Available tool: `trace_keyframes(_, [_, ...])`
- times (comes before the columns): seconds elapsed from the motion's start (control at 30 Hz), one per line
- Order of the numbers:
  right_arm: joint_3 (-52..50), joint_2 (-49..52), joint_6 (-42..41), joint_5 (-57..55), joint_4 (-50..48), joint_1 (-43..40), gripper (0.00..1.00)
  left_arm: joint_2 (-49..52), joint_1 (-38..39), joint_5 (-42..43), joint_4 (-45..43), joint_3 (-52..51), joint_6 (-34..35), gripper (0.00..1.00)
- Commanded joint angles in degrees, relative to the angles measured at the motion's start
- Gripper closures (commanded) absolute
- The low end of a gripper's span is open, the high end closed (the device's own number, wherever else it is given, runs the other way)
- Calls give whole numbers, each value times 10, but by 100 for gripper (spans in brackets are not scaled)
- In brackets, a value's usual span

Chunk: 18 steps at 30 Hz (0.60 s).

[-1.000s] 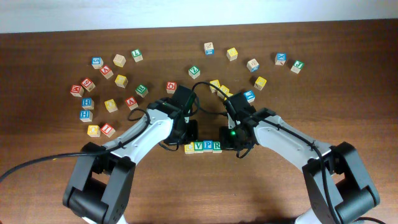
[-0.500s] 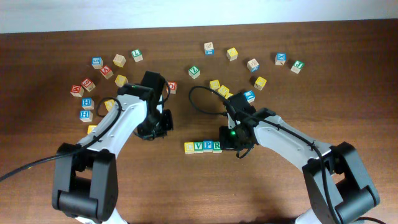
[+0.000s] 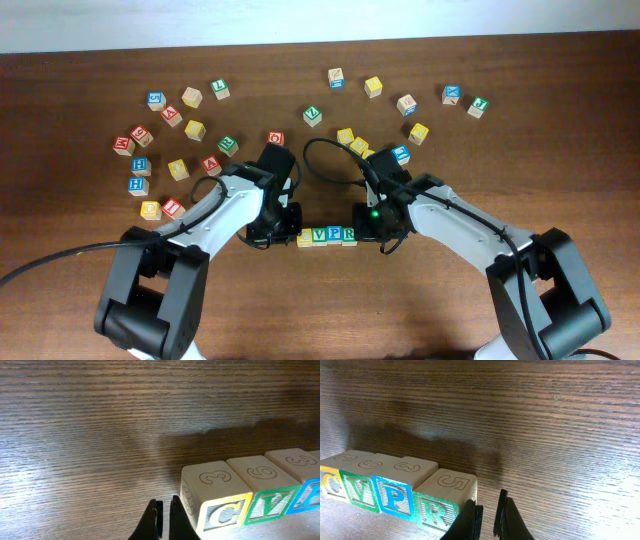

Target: Spell out CVPR

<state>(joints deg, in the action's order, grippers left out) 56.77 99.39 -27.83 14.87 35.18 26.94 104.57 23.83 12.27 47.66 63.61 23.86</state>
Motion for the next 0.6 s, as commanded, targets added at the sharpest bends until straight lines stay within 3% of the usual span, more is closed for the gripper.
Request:
trace_keyframes(0.0, [-3,4,5,-1,-7,4,94,-10,1,20,-1,-6,5,100])
trace_keyframes(0.57, [-3,4,3,16,-12,4,95,-10,4,34,9,-6,10,100])
